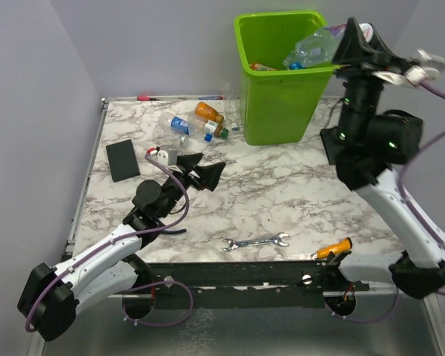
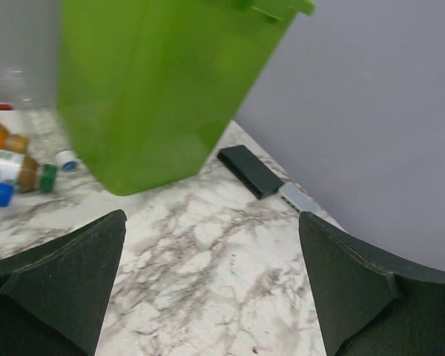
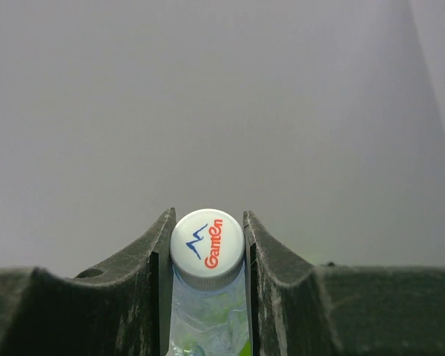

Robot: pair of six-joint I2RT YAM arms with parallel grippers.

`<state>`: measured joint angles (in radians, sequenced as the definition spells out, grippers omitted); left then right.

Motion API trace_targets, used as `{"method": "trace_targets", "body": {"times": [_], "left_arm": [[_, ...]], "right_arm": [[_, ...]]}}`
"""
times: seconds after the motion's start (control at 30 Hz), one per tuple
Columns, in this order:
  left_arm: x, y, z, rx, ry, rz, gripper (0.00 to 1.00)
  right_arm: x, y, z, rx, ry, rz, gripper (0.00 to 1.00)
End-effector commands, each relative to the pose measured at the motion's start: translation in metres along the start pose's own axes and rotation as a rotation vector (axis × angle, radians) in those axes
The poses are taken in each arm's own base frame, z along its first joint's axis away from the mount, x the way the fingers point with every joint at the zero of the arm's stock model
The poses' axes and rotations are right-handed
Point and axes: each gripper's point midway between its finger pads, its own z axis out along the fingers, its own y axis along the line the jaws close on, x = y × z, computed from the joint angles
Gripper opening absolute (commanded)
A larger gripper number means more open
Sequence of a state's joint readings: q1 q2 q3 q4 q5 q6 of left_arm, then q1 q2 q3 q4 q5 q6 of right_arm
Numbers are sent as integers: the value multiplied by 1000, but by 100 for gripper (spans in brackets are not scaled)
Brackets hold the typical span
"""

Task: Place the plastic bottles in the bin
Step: Pick up the plastic bottle at the center of the board, then place the plastic bottle in the trash bin.

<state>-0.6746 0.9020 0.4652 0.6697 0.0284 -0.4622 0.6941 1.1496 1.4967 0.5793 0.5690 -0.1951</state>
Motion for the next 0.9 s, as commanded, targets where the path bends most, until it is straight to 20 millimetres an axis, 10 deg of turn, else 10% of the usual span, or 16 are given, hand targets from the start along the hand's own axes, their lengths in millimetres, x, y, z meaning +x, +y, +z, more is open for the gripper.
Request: {"method": "trace_targets", "body": {"times": [0.0, 0.27, 0.6, 0.77, 0.87], "left_arm": [[-2, 57, -11, -297, -18, 100, 99], [-12, 82, -24, -457, -40, 141, 99], [-11, 74, -20, -417, -29, 117, 99], [-9, 73, -19, -410, -23, 113, 99], [-7, 73, -18, -404, -15, 114, 99]], "right_arm": [[27, -25, 43, 194, -106, -289, 0], [139, -75, 113, 281, 58, -430, 0], [229, -113, 106, 335, 283, -428, 1], [247, -108, 99, 292, 375, -391, 52], [244, -107, 97, 289, 387, -373, 66]]}}
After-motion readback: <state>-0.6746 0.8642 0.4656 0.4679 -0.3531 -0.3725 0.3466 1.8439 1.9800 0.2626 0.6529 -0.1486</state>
